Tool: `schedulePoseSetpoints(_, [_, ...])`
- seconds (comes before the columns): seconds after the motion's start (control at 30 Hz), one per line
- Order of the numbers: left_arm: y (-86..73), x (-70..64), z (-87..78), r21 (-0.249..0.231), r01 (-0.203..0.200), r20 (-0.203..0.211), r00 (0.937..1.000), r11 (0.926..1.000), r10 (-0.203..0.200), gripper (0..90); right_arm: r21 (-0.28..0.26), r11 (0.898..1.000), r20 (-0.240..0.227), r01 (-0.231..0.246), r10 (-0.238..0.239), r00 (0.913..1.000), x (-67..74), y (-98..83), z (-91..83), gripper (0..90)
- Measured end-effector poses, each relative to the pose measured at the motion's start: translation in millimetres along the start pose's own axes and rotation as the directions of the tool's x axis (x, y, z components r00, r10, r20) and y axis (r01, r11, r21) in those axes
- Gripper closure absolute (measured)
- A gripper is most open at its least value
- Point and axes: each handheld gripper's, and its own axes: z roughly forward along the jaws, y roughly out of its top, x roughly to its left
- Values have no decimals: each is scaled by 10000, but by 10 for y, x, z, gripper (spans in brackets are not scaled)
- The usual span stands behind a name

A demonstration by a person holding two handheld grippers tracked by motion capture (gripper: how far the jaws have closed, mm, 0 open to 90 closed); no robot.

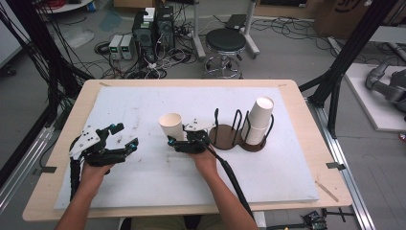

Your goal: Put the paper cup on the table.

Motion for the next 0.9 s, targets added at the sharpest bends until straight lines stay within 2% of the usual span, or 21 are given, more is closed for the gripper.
schedulePoseSetpoints(0.13, [-1, -4, 2, -6, 18, -14, 10000, 10000, -18, 178, 561, 9984, 24, -61, 60, 10000, -14, 39, 87, 336])
schedulePoseSetpoints(0.23, [-2, 6, -1, -1, -9, -34, 10000, 10000, 9, 179, 808, 9967, 50, -20, 16, 10000, -16, 51, 117, 337])
schedulePoseSetpoints(0.43, [-10, 13, -3, 44, 58, -58, 10000, 10000, -58, 179, 1163, 9926, 0, -353, 356, 9994, -38, 65, 144, 338])
schedulePoseSetpoints(0.5, [-11, 16, -7, 15, 107, -60, 9999, 9999, -107, 179, 1267, 9917, 0, -239, 240, 9997, -39, 64, 146, 340])
schedulePoseSetpoints(0.6, [-19, 28, -17, 8, 187, -106, 9998, 9998, -187, 179, 1739, 9845, 120, 213, -237, 9996, -8, 50, 118, 341])
schedulePoseSetpoints(0.73, [-27, 33, -15, 68, 257, -97, 9996, 9996, -256, 180, 2063, 9779, 91, 338, -365, 9993, -11, 16, 57, 341])
schedulePoseSetpoints(0.9, [-31, 23, 1, 148, 218, -20, 9998, 9997, -217, 183, 2156, 9756, -67, 426, -421, 9991, -12, 4, 41, 331])
